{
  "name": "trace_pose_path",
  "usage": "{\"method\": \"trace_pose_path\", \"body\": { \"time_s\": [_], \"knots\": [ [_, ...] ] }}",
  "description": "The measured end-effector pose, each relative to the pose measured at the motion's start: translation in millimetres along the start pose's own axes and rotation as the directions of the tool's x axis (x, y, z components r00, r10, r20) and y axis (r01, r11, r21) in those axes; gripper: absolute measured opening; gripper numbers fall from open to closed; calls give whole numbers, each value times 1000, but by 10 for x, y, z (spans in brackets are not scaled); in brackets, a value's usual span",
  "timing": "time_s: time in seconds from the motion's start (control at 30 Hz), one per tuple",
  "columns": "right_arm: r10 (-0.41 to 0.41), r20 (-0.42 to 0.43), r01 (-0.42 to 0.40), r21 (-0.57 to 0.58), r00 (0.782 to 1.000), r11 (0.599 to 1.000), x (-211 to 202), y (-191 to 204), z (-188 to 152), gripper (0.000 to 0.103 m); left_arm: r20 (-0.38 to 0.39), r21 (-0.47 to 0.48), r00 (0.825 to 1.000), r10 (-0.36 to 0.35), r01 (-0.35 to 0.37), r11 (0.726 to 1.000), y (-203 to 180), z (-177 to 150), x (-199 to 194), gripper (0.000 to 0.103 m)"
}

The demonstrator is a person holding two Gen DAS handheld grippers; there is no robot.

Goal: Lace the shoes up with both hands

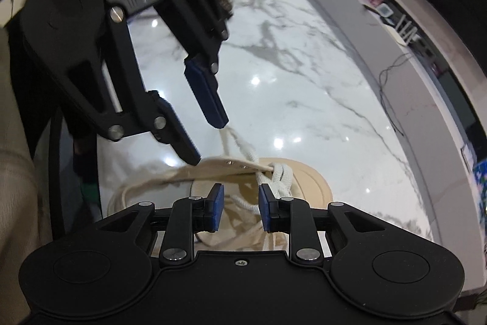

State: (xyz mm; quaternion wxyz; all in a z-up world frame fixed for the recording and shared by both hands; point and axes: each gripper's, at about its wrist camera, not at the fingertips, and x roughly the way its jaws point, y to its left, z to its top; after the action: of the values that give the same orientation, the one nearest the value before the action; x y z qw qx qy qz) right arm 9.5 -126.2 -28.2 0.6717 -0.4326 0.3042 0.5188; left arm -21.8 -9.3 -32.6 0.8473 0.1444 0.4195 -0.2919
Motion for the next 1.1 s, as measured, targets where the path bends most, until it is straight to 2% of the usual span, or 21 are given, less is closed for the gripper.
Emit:
{"method": "trace_pose_path", "body": {
  "time_s": [0.1, 0.2, 0.23, 0.27, 0.3, 0.43, 0.67, 0.93, 1.1],
  "knots": [
    [0, -20, -1, -12, 1000, 1000, 32, 13, -31, 23, 2, 20, 1000, -18, 18, 1000, -65, 23, 20, 39],
    [11, -21, -11, -25, 1000, 1000, 40, 21, -58, 23, -15, 2, 1000, -8, 8, 1000, -58, 22, 93, 38],
    [14, -21, -15, -30, 1000, 999, 40, 26, -65, 23, -25, -14, 1000, 1, -2, 1000, -42, 20, 119, 34],
    [19, -21, -20, -38, 1000, 999, 38, 35, -66, 23, -34, -37, 999, 8, -9, 999, -14, 16, 141, 23],
    [25, -22, -26, -47, 999, 999, 35, 44, -68, 23, -41, -61, 999, 10, -13, 998, 23, 11, 157, 15],
    [42, -30, -44, -91, 999, 995, 47, 89, -71, 23, -42, -114, 999, 12, -17, 993, 119, -23, 153, 14],
    [80, -59, -90, -197, 995, 976, 136, 197, -44, 23, -52, -130, 998, 29, -35, 991, 175, -61, 126, 14],
    [97, -76, -113, -253, 992, 961, 168, 208, -19, 24, -67, -128, 997, 45, -53, 990, 201, -98, 115, 14],
    [110, -89, -131, -289, 990, 948, 150, 212, -32, 24, -97, -126, 990, 99, -111, 986, 236, -158, 146, 13]
  ]
}}
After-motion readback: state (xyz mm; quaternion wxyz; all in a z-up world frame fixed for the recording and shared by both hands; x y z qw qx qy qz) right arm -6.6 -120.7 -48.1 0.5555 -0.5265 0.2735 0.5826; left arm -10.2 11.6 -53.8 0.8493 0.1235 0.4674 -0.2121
